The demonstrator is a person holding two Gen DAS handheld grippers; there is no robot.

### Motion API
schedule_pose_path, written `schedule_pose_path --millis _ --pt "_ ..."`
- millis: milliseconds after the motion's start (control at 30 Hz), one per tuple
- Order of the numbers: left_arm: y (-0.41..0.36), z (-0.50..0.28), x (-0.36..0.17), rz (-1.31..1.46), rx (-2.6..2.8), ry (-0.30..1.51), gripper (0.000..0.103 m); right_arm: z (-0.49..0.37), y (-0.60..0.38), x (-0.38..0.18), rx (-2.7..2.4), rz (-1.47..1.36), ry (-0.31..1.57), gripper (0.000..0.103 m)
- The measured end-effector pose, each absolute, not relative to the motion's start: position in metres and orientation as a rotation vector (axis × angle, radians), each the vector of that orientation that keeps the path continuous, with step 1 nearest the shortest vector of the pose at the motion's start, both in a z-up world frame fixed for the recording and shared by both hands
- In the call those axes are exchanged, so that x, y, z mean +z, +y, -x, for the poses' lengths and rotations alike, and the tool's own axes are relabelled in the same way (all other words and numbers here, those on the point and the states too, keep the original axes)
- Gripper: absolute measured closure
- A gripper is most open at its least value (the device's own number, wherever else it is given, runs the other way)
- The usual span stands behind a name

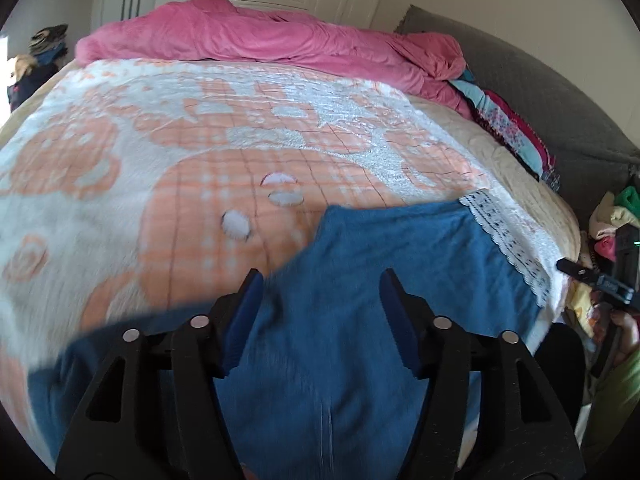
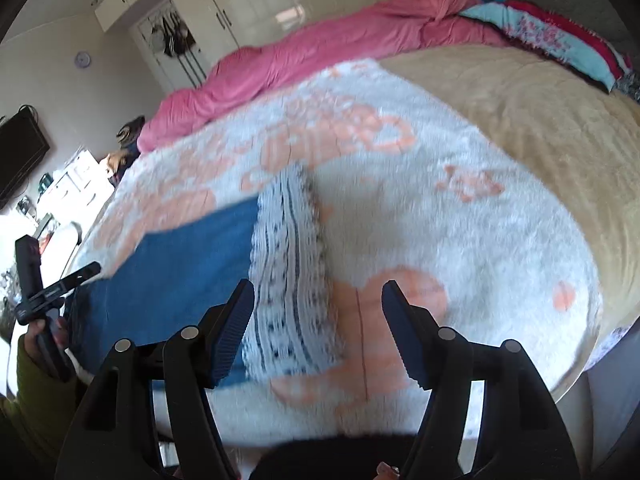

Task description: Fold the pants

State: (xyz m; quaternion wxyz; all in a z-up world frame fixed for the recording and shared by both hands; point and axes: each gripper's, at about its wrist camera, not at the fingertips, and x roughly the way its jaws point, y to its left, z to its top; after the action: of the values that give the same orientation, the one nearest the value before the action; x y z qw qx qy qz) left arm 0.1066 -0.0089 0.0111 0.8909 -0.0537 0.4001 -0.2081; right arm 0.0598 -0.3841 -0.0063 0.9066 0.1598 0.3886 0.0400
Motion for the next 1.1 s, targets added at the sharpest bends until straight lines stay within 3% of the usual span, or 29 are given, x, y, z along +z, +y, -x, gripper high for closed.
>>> schedule_pose_path --millis 200,267,333,433,533,800,933,1100 --pt "0.017 -0.066 -0.005 0.107 -0.352 0.884 0.045 -0.066 -0.374 -0.027 0.1 -0.359 0.915 0.043" --pt "0.019 -0.061 -0.011 0.079 -0.332 0.898 0.044 -0.071 -0.367 -0.034 0.127 -0.354 0.951 0.057" --pt "0.018 -0.057 -0.017 0.068 -0.317 0.91 0.044 -0.074 -0.36 -0.04 0.122 -0.318 0.97 0.06" --pt "0.013 -0.056 -0.023 0.027 -0.297 0.903 0.042 -0.07 -0.357 -0.037 0.129 -0.279 0.958 0.079" --pt "0.012 -0.054 -0.024 0.02 -0.302 0.902 0.039 -0.057 -0.341 -0.027 0.106 -0.116 0.951 0.08" --pt "0.011 -0.054 -0.03 -0.013 -0.291 0.902 0.038 -0.054 -0.349 -0.041 0.035 -0.122 0.985 0.069" --pt "0.015 -0.054 -0.027 0.012 -0.3 0.901 0.038 -0.045 -0.355 -0.028 -0.017 -0.132 0.939 0.048" --pt "0.027 -0.045 -0.004 0.069 -0.309 0.858 0.033 -0.028 -0.346 0.01 -0.01 -0.127 0.783 0.038"
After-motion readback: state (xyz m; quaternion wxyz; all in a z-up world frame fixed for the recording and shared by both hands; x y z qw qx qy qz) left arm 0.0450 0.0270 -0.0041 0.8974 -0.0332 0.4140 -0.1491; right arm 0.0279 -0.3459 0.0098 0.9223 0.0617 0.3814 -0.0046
